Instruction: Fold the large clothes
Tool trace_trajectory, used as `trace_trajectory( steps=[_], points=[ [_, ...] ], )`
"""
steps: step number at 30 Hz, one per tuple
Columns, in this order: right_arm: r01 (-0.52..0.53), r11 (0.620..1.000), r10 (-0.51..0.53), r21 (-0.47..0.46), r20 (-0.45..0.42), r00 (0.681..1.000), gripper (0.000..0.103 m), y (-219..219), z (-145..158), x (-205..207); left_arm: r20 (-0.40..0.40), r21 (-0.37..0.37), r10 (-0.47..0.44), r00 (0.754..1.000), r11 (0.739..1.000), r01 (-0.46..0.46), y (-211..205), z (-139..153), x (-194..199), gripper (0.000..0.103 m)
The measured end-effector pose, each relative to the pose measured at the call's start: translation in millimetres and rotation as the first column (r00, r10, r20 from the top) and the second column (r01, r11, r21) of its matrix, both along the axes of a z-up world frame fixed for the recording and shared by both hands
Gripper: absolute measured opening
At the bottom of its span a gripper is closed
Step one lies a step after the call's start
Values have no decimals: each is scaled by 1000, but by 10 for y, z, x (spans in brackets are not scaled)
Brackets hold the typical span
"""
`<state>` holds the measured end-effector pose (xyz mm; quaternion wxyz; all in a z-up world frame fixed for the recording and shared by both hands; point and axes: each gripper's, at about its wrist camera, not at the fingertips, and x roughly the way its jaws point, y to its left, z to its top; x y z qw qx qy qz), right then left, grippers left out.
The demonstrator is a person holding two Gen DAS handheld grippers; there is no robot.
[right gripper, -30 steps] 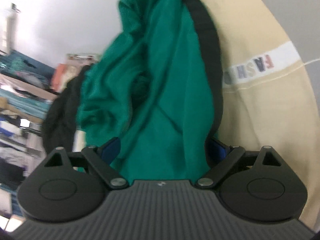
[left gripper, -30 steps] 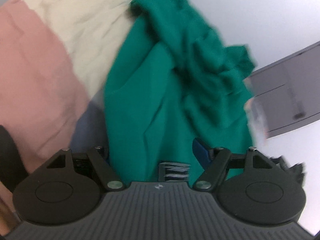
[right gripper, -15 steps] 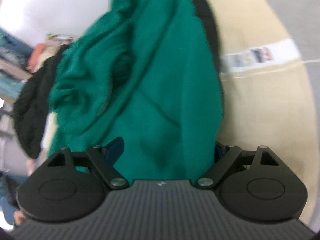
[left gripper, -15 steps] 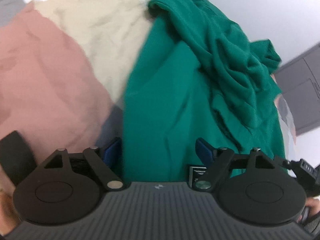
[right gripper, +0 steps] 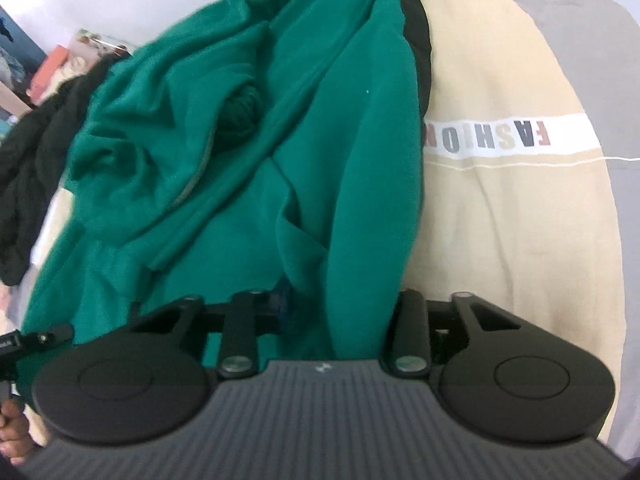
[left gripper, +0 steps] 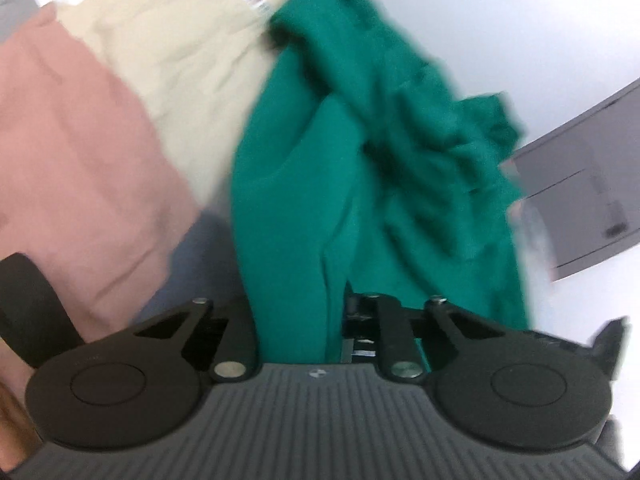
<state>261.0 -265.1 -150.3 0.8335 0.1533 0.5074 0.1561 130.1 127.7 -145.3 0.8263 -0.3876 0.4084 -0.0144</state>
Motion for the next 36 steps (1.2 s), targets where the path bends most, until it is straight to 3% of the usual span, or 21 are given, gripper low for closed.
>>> trace_trajectory(
  steps=[2, 5, 9, 12, 19, 29, 32, 36],
  points=[
    [12, 991, -18, 131, 44, 999, 20, -151, 98, -45, 95, -81, 1, 996, 997, 7, 31, 121, -124, 15],
    [-8, 940, -39, 342, 130, 991, 18, -319, 298, -225, 190, -163, 39, 981, 987, -7, 78, 276, -311, 15],
    [-18, 866, -63, 500, 144, 988, 15, -434, 395, -371, 211, -221, 88, 974, 974, -40, 172, 329, -495, 14],
    [-5, 779, -107, 627, 141, 984, 13, -651, 453, -491, 234, -264, 122, 965, 963, -57, 203, 388, -540, 14],
    [3, 778, -121, 628, 145, 982, 12, -742, 537, -553, 277, -271, 140, 951, 961, -62, 274, 667, -627, 14],
    [-74, 738, -108, 670, 225, 968, 11, -1067, 801, -800, 276, -280, 138, 951, 958, -58, 403, 1020, -1007, 13],
    [-103, 696, -115, 710, 252, 961, 11, -1177, 928, -964, 281, -315, 120, 952, 949, -26, 459, 1115, -1203, 13],
    [-98, 681, -157, 726, 275, 949, 11, -1366, 1080, -1205, 299, -386, 136, 945, 922, -11, 586, 1205, -1403, 13]
  ],
)
